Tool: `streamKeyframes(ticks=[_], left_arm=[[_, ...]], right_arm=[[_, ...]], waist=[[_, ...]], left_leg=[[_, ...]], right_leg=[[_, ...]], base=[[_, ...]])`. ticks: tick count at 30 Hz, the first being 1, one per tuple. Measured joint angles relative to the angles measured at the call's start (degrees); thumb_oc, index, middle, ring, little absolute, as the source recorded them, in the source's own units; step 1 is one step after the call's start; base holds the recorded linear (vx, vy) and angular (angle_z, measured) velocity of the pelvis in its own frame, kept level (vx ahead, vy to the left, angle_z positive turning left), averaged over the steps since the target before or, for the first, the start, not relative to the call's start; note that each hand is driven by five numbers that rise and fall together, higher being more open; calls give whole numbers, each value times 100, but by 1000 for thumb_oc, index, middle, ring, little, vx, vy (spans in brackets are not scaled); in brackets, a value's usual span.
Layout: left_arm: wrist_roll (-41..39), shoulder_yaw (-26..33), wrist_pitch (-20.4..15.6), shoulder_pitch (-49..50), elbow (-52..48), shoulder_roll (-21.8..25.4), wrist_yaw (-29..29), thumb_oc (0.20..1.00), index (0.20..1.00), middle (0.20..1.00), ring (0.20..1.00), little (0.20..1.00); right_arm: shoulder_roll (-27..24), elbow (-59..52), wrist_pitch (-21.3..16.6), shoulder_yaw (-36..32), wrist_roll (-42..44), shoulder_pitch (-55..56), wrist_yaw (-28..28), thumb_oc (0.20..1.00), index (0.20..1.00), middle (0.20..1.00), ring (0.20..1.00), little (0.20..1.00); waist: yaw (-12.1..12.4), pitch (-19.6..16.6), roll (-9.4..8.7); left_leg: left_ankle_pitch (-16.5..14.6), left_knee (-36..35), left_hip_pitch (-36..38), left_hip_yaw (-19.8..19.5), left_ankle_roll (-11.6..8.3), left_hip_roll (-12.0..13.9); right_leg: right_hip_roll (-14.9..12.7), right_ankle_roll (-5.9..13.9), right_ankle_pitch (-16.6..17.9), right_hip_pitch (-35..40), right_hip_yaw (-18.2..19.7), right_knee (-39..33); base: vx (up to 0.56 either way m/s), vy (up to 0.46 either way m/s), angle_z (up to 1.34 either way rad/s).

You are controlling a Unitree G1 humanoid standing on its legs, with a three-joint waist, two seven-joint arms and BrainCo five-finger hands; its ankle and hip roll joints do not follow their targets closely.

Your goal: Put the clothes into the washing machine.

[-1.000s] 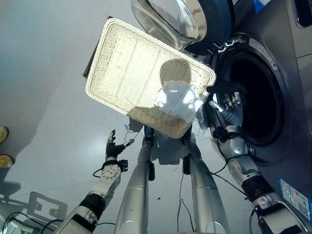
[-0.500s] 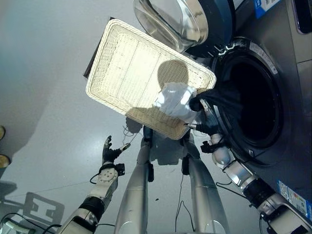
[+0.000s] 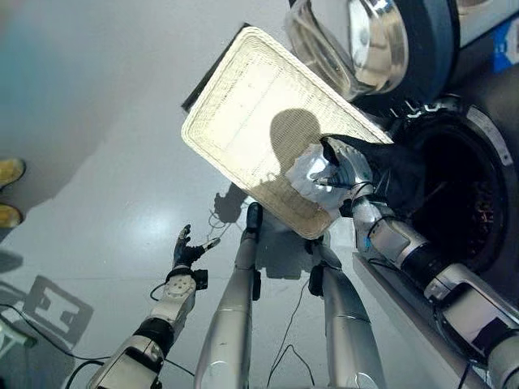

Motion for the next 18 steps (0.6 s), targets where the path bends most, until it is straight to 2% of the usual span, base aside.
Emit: streamKeyframes(ticks=[3, 7, 9, 15, 16, 18], left_arm=[[0, 0, 23, 0, -5, 5, 3, 1000, 1000, 1000, 1000, 1000], [-1, 4, 10, 0, 32, -10, 6, 1000, 1000, 1000, 1000, 1000], [-1, 2, -13, 0, 33, -12, 22, 1000, 1000, 1000, 1000, 1000], [-1, 3, -20, -3, 26, -13, 59, 1000, 1000, 1000, 1000, 1000], [-1, 1, -33, -28, 8, -15, 59, 1000, 1000, 1000, 1000, 1000], [-1, 3, -38, -43, -45, 10, 58, 1000, 1000, 1000, 1000, 1000]], right_arm=[[153, -9, -183, -244, 858, 36, -187, 1000, 1000, 1000, 1000, 1000], [753, -45, -924, -1134, 2387, 544, -387, 1000, 1000, 1000, 1000, 1000], [796, -40, -1028, -1113, 2471, 666, -481, 1000, 1000, 1000, 1000, 1000], [728, -31, -911, -1105, 2102, 751, -545, 1000, 1000, 1000, 1000, 1000], [512, 78, -609, -1000, 1498, 691, -547, 1000, 1000, 1000, 1000, 1000], [183, 245, -307, -968, 1149, 554, -548, 1000, 1000, 1000, 1000, 1000]], waist=[[4, 0, 0], [-30, 0, 0], [-57, 0, 0], [-143, 0, 0], [-154, 0, -1], [-137, 0, 0]], left_leg=[[3, 0, 0, 0, 4, -15], [2, 2, 11, 50, 4, -25], [2, 7, 16, 62, 4, -24], [-2, 54, 17, 79, -1, -25], [-2, 63, 15, 115, -1, -15], [-1, 60, -6, 170, 1, -6]], right_leg=[[-16, 23, -16, 2, -10, 2], [-22, 28, -19, -1, 16, 11], [-22, 31, -21, -1, 24, 20], [-23, 48, -32, -14, 41, 70], [-22, 49, -33, -55, 76, 121], [-14, 48, -30, -108, 120, 143]], base=[[8, 38, 1], [10, 54, -1], [0, 0, 0], [0, -2, -1], [-14, -33, -11], [-18, -43, -11]])
